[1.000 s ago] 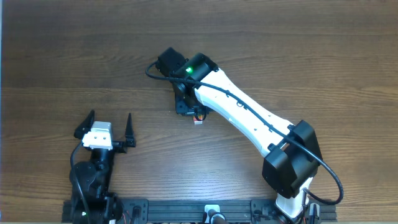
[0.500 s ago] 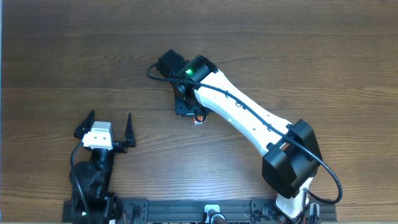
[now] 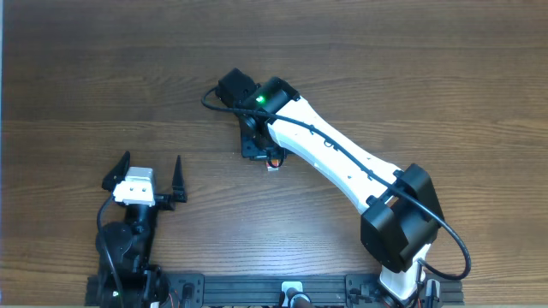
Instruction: Stack Cubes
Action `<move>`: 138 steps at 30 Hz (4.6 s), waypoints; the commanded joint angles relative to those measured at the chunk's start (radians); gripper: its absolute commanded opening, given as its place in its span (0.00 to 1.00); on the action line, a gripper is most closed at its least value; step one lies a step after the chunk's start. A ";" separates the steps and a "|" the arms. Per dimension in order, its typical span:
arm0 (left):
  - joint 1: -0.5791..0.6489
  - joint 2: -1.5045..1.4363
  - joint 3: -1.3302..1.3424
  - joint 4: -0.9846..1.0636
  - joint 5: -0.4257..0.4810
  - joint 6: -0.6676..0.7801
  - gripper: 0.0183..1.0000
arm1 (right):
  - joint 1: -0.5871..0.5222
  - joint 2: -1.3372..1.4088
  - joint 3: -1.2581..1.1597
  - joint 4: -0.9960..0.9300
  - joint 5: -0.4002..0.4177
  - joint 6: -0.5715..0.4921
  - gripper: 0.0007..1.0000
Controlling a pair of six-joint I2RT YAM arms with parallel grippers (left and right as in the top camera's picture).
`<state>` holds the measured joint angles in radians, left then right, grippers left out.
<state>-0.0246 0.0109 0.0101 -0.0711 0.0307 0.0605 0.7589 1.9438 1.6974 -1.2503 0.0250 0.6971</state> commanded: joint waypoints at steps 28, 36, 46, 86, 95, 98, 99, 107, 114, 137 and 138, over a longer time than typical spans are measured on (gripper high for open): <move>0.005 -0.007 -0.004 -0.004 0.013 0.011 1.00 | -0.016 -0.027 -0.036 0.021 0.025 0.005 0.01; 0.005 -0.007 -0.004 -0.004 0.013 0.011 1.00 | -0.018 -0.027 -0.038 0.031 0.025 0.005 0.01; 0.005 -0.007 -0.004 -0.004 0.013 0.011 1.00 | -0.019 -0.027 -0.038 0.031 0.025 0.005 0.10; 0.005 -0.007 -0.004 -0.004 0.013 0.011 1.00 | -0.677 -0.125 0.144 0.200 0.237 -0.482 0.99; 0.005 -0.007 -0.004 -0.004 0.013 0.011 1.00 | -0.739 -0.453 -0.171 0.415 0.254 -0.564 0.99; 0.005 -0.007 -0.004 -0.004 0.013 0.011 1.00 | -0.775 -0.593 -0.337 0.502 0.212 -0.570 0.99; 0.005 -0.007 -0.004 -0.004 0.013 0.011 1.00 | -0.784 -0.649 -0.400 0.539 0.201 -0.584 0.99; 0.005 -0.007 -0.004 -0.004 0.013 0.011 1.00 | -0.864 -1.184 -0.906 0.879 0.106 -0.602 0.99; 0.005 -0.007 -0.004 -0.004 0.013 0.011 1.00 | -0.862 -1.602 -1.189 1.038 0.086 -0.601 0.99; 0.005 -0.007 -0.004 -0.004 0.013 0.011 1.00 | -0.735 -1.939 -1.521 1.163 0.134 -0.563 0.99; 0.005 -0.007 -0.004 -0.004 0.013 0.011 1.00 | -0.735 -1.939 -1.524 1.168 0.134 -0.563 0.99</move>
<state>-0.0246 0.0101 0.0101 -0.0711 0.0307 0.0608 0.0147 0.0158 0.1909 -0.0940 0.1375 0.1280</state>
